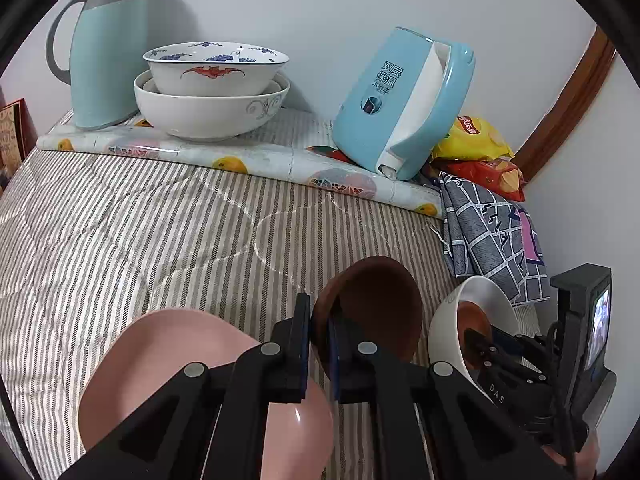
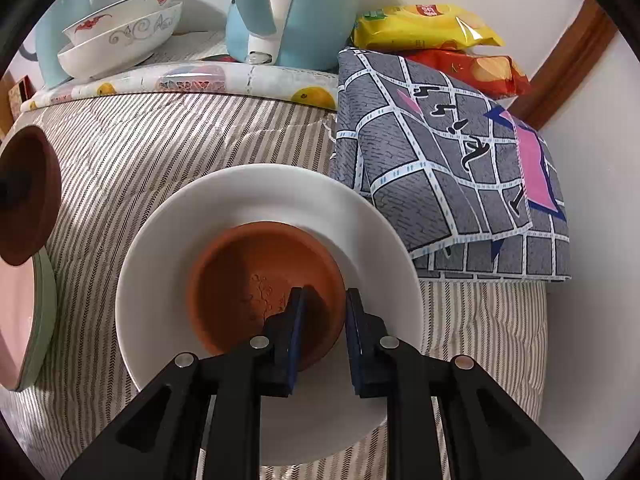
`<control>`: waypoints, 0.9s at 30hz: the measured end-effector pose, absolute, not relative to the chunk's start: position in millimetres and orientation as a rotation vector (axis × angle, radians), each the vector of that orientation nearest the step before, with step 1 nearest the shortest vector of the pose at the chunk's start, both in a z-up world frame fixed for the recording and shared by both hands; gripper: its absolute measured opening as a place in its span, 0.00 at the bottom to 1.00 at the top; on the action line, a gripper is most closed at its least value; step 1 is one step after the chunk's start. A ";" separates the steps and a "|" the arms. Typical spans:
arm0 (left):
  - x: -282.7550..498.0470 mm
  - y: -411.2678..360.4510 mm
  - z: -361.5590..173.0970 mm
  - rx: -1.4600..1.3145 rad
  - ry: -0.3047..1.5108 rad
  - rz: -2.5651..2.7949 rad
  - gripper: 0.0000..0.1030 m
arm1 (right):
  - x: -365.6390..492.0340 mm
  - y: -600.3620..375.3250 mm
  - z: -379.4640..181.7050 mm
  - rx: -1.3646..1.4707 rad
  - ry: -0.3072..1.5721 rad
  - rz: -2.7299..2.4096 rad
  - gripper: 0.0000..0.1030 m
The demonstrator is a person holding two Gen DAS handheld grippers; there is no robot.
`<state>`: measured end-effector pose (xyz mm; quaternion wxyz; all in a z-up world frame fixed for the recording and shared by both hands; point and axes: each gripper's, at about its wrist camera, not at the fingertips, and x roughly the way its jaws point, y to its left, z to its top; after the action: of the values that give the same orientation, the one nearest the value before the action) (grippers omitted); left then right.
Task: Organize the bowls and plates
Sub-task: 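Lower the right gripper's brown bowl into the white bowl and open it, then lower the left gripper's brown bowl into the white bowl and open it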
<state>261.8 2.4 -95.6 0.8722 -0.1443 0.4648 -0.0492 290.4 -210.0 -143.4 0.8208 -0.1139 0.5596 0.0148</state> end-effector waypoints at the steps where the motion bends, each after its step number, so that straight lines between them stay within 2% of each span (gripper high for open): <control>1: 260.8 2.6 -95.3 -0.299 0.970 -0.103 0.08 | 290.2 -210.1 -143.4 -0.229 1.195 0.034 0.20; 3: 259.1 3.1 -94.3 -0.297 0.969 -0.103 0.08 | 289.6 -211.3 -142.3 -0.215 1.196 0.032 0.22; 7: 255.8 2.5 -90.0 -0.295 0.961 -0.110 0.08 | 284.6 -214.0 -132.9 -0.192 1.174 0.022 0.33; 12: 251.3 -1.3 -85.2 -0.299 0.955 -0.120 0.08 | 273.8 -218.9 -115.7 -0.149 1.134 0.042 0.38; 27: 242.9 -38.4 -71.1 -0.257 0.953 -0.172 0.08 | 239.3 -262.8 -84.0 0.015 1.032 0.041 0.38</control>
<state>242.9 -38.4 -71.1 0.8771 -0.1234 0.4568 -0.0826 239.3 -262.8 -84.0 0.8696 0.0074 0.4933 0.0195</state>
